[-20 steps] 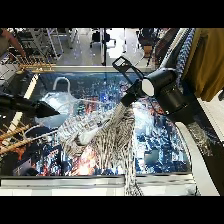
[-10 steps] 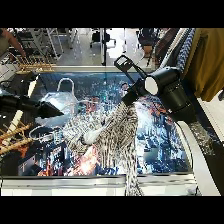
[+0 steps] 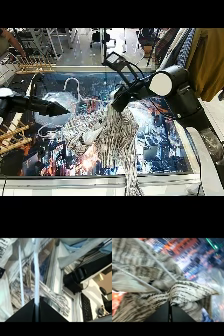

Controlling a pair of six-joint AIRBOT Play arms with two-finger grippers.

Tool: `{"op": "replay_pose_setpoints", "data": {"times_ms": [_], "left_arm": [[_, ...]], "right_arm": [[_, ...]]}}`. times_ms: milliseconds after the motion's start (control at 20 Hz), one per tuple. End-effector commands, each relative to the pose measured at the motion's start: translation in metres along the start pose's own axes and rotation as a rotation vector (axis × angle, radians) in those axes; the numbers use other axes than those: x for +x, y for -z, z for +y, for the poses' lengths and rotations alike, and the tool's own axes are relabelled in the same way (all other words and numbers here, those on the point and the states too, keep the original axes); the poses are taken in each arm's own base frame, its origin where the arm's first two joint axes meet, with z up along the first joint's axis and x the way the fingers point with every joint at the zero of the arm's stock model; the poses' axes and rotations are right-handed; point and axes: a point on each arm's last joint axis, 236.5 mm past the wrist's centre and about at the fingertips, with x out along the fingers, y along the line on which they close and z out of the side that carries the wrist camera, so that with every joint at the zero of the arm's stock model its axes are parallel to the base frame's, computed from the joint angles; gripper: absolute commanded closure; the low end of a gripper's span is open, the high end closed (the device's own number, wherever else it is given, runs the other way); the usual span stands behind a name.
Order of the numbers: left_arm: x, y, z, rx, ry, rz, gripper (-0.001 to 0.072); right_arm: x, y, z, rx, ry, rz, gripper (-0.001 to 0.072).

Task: Fold the clothes and pants, and hang the long-sleeved shirts on hangers.

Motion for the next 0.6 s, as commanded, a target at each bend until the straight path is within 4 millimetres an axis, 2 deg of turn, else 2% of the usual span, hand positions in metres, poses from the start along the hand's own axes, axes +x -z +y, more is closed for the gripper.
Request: {"op": "replay_pose_setpoints", "data": {"times_ms": [0, 100, 200, 400, 500, 550], "left_arm": [[0.001, -0.025, -0.012, 0.043, 0.059, -0.107, 0.0692], [0.007, -0.025, -0.023, 0.052, 0.103, -0.097, 0.0692], [0.021, -0.01, -0.034, 0.053, 0.153, -0.012, 0.0691], [0.046, -0.002, -0.048, 0.056, 0.207, 0.055, 0.0692], [0.051, -0.016, -0.053, 0.095, 0.223, -0.004, 0.0692], [0.049, -0.033, -0.057, 0.147, 0.237, -0.083, 0.0692]], "right_arm": [[-0.02, -0.021, 0.059, -0.15, -0.145, -0.079, 0.0693], [-0.028, -0.028, 0.078, -0.214, -0.169, -0.105, 0.0693], [-0.034, -0.032, 0.096, -0.25, -0.197, -0.122, 0.0693], [-0.038, -0.012, 0.135, -0.339, -0.29, -0.038, 0.0692], [-0.042, 0.007, 0.156, -0.375, -0.352, 0.04, 0.0692], [-0.045, 0.016, 0.164, -0.379, -0.376, 0.078, 0.0692]]}}
